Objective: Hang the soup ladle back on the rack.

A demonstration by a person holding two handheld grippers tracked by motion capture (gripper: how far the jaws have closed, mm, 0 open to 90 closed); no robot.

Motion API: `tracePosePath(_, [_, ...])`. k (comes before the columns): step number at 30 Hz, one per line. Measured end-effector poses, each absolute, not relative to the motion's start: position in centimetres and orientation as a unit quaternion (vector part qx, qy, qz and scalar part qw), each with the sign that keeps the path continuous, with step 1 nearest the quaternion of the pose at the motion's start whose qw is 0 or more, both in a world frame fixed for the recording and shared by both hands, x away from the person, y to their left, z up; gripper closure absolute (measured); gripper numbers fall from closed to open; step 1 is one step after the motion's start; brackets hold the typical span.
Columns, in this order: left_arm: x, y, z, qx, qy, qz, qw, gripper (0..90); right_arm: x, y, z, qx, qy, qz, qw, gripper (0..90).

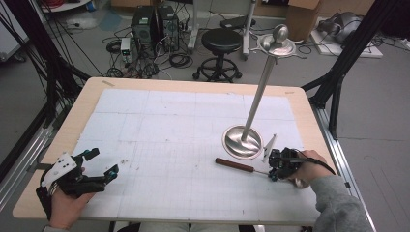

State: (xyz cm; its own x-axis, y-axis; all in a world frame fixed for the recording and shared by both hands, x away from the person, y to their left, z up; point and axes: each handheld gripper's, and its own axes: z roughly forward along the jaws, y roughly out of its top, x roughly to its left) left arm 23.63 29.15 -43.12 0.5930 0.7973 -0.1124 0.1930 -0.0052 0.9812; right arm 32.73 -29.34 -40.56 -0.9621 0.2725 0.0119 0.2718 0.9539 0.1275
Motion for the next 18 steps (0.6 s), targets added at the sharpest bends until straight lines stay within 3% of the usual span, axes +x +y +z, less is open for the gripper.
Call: tracePosePath(18, [24.1, 28.6, -43.0, 0.664, 0.367, 0.249, 0.602, 1.8, 31.1, -31.7, -39.5, 0.142, 0.975, 0.17, -0.009, 84.4])
